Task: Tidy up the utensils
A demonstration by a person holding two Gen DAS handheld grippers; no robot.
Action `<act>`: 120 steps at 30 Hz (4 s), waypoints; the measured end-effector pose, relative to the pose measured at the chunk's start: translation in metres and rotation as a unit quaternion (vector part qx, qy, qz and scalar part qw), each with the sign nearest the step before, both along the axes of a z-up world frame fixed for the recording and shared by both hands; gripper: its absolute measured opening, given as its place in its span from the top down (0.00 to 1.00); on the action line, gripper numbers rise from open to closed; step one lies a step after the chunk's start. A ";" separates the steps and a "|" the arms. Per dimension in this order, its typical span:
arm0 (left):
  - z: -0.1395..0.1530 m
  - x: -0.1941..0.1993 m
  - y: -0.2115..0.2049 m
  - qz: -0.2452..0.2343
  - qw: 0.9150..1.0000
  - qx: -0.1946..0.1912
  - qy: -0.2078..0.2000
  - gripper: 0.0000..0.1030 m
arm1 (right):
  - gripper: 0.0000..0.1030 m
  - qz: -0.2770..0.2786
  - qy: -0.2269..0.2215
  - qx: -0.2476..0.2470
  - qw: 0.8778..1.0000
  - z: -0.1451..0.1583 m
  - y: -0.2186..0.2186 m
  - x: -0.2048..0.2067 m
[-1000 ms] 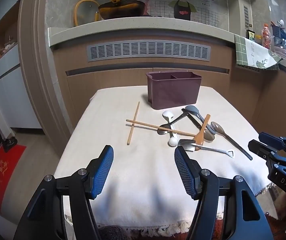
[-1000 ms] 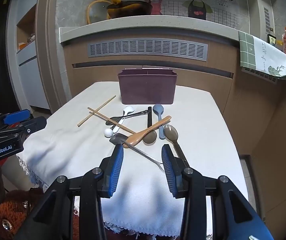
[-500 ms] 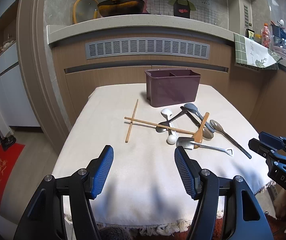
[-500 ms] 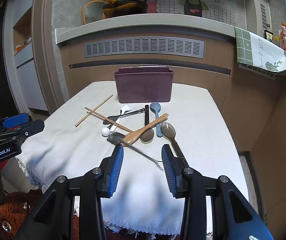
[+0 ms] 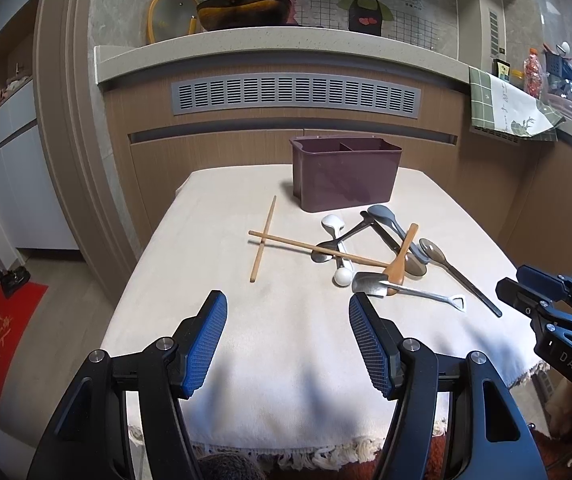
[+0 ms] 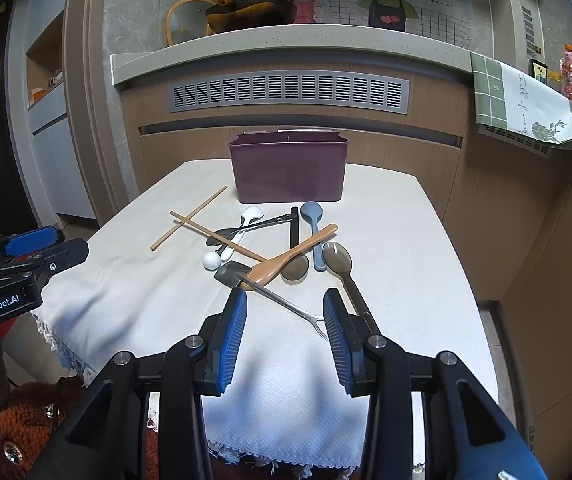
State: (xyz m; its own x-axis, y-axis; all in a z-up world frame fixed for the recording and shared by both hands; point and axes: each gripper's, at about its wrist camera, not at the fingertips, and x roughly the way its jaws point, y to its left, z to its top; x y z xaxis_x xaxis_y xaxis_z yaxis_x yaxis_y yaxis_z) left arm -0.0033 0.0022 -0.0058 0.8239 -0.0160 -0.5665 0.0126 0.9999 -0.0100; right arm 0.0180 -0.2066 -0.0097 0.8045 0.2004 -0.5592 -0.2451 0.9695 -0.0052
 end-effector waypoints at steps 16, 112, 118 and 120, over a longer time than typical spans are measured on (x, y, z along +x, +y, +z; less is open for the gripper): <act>0.000 0.000 0.001 0.000 1.000 -0.001 0.001 0.38 | 0.64 0.002 0.006 0.001 1.000 -0.001 0.000 0.001; -0.069 0.161 0.031 -0.013 0.988 -0.094 0.125 0.38 | 0.82 0.081 0.171 -0.071 0.979 -0.073 -0.040 0.154; -0.066 0.162 0.029 -0.017 0.988 -0.093 0.120 0.38 | 0.71 0.091 0.171 -0.057 0.979 -0.075 -0.038 0.169; -0.065 0.161 0.030 -0.017 0.989 -0.093 0.117 0.38 | 0.69 0.091 0.169 -0.070 0.979 -0.075 -0.031 0.180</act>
